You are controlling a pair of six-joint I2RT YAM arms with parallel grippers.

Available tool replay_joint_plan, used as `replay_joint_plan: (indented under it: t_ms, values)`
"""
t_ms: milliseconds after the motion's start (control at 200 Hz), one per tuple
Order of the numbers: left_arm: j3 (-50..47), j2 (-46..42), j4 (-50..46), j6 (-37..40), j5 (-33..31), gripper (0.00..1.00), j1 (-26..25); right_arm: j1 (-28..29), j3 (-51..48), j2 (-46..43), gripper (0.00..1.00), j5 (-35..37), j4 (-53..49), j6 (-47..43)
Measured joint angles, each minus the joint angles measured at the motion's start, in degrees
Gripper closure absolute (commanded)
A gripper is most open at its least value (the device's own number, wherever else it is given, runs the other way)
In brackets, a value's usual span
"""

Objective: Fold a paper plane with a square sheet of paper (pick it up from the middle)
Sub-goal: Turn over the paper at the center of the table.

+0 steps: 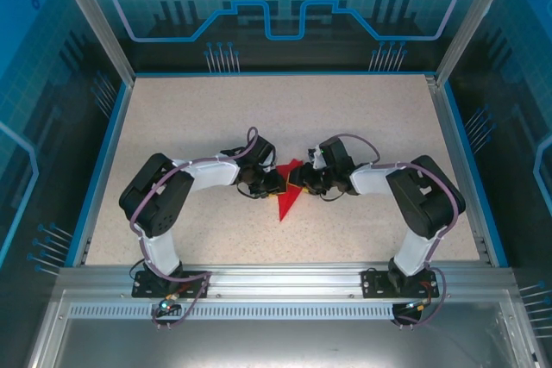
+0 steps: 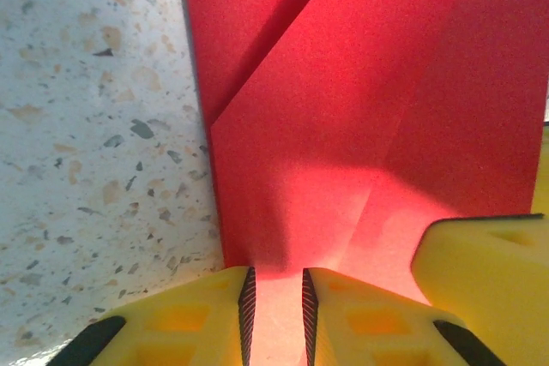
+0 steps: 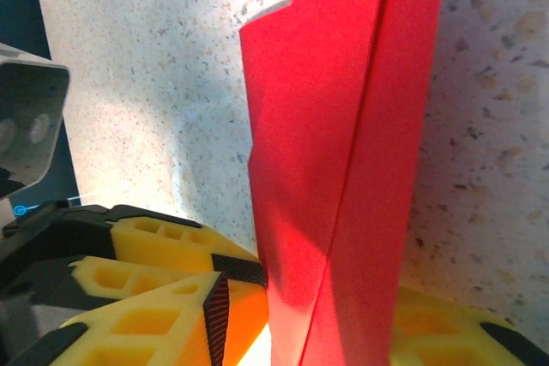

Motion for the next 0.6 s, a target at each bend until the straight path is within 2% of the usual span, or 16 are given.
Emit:
replay_joint_plan:
  t_ms: [360,505,600]
  values:
    - [-0.87,-0.59,0.04,0.0,-0.39,0.76,0.0,1.11,1.84,3.61,0.8,0.0,0.02,-1.03]
    - [-2.34,-2.73,0.79,-0.46,-0.39,0.76,0.0,1.27,2.62,4.37,0.89,0.0,-0.09,-1.73]
    - [-3.85,-5.33,1.38,-1.14,-0.85,0.74,0.0,1.31,3.56,4.37,0.91,0.04,-1.44,-2.84]
